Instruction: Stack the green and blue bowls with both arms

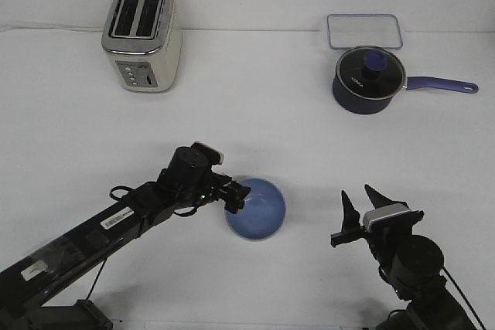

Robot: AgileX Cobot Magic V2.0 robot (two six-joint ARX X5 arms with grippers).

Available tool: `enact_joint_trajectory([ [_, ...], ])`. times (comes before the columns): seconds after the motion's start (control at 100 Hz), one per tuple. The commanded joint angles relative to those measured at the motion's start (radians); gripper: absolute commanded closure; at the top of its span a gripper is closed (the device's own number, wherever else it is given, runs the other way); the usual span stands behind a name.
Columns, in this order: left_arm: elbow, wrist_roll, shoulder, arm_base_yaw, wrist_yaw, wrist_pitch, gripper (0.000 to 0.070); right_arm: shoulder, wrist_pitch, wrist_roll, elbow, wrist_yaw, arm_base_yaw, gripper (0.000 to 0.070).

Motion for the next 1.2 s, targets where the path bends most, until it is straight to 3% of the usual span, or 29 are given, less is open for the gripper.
enact_joint_trajectory([
  [0.0, 0.021, 0.042, -0.041, 0.026, -0.058, 0.010, 0.0278, 0.003, 0.009, -0.001, 0.001, 0.000, 0.003, 0.0365],
  [0.15, 0.021, 0.124, -0.174, 0.127, -0.176, 0.006, 0.0285, 0.003, 0.009, -0.002, 0.001, 0.013, 0.003, 0.0365],
  [0.21, 0.021, 0.159, -0.229, 0.167, -0.216, 0.005, 0.0331, 0.002, 0.010, -0.003, 0.001, 0.020, 0.003, 0.0365],
  [0.28, 0.021, 0.200, -0.302, 0.224, -0.251, -0.006, 0.0552, 0.002, 0.010, -0.002, 0.001, 0.029, 0.003, 0.0378],
  [0.32, 0.021, 0.216, -0.338, 0.255, -0.255, -0.023, 0.0700, 0.002, 0.010, -0.002, 0.000, 0.032, 0.003, 0.0432],
  [0.42, 0.012, 0.234, -0.421, 0.336, -0.260, -0.092, 0.0687, -0.020, 0.010, -0.003, 0.000, 0.030, 0.003, 0.0700],
  [0.56, -0.109, 0.261, -0.573, 0.426, -0.283, -0.055, 0.0687, -0.107, 0.000, 0.003, -0.012, 0.031, 0.006, 0.0697],
  [0.81, -0.474, 0.274, -0.871, 0.497, -0.275, 0.267, 0.0688, -0.209, 0.049, 0.002, -0.053, 0.089, 0.004, 0.0697],
  [1.19, -0.505, 0.253, -0.963, 0.497, -0.275, 0.273, 0.0685, -0.209, 0.051, 0.002, -0.053, 0.113, 0.004, 0.0697],
])
